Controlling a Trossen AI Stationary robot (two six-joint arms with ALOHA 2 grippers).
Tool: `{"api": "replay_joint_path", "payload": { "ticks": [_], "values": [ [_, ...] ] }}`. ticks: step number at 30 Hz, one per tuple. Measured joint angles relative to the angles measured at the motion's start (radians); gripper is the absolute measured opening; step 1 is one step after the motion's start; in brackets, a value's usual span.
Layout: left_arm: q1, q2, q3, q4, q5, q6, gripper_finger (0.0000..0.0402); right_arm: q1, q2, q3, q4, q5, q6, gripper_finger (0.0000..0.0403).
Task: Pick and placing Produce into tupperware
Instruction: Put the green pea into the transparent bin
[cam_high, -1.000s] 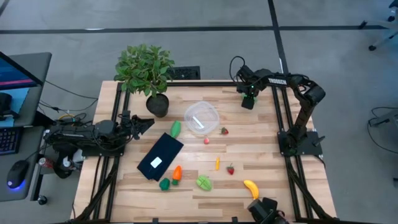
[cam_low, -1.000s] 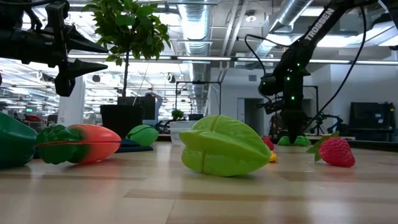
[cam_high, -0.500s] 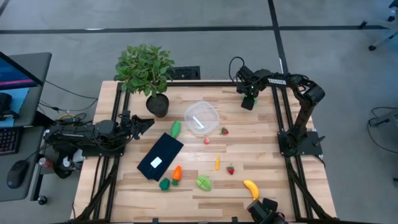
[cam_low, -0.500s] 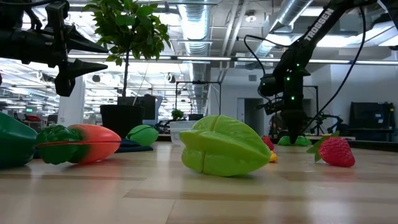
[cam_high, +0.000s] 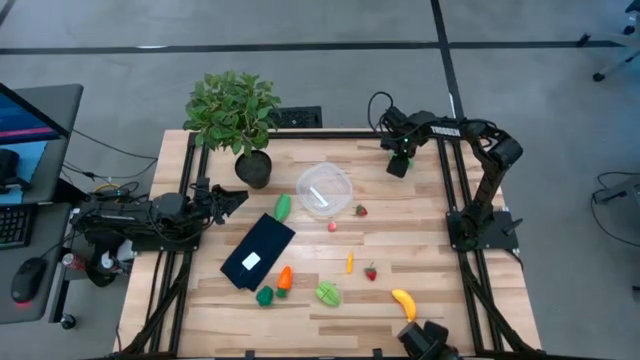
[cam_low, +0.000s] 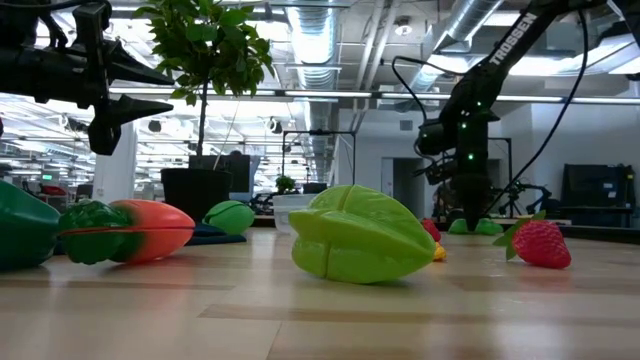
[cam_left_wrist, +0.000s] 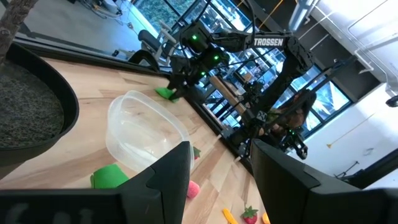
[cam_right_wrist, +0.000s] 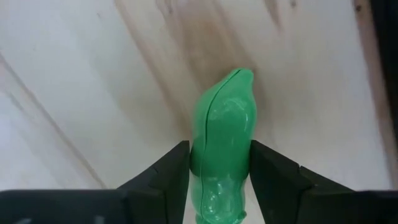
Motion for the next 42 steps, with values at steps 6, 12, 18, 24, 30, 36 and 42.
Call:
{"api": "replay_joint_path", "payload": {
  "ticks": [6, 12, 18, 24, 30, 36, 42],
  "values": [
    [0.000, 0.000, 0.000, 0.000, 0.002, -0.001, 0.0160, 0.006, -0.001, 0.001, -0.048, -0.043, 0.002, 0.0140],
    [0.000, 0.000, 0.000, 0.000, 0.003, -0.007, 0.0160, 0.006, -0.002, 0.001, -0.075, -0.096, 0.026, 0.0138],
    [0.000, 0.000, 0.000, 0.000, 0.003, -0.009, 0.0160, 0.006, -0.002, 0.000, -0.110, -0.174, 0.030, 0.0142],
    [0.000, 0.000, 0.000, 0.000, 0.003, -0.009, 0.0160, 0.004, 0.000, -0.001, -0.147, -0.310, 0.030, 0.0137],
    [0.000, 0.000, 0.000, 0.000, 0.003, -0.009, 0.0160, 0.004, 0.000, -0.001, -0.156, -0.363, 0.030, 0.0136],
    [0.000, 0.000, 0.000, 0.000, 0.003, -0.016, 0.0160, 0.004, 0.000, -0.001, -0.167, -0.365, 0.029, 0.0136],
    [0.000, 0.000, 0.000, 0.000, 0.002, -0.017, 0.0160, 0.004, 0.000, 0.047, -0.220, -0.396, 0.019, 0.0138]
  ]
}}
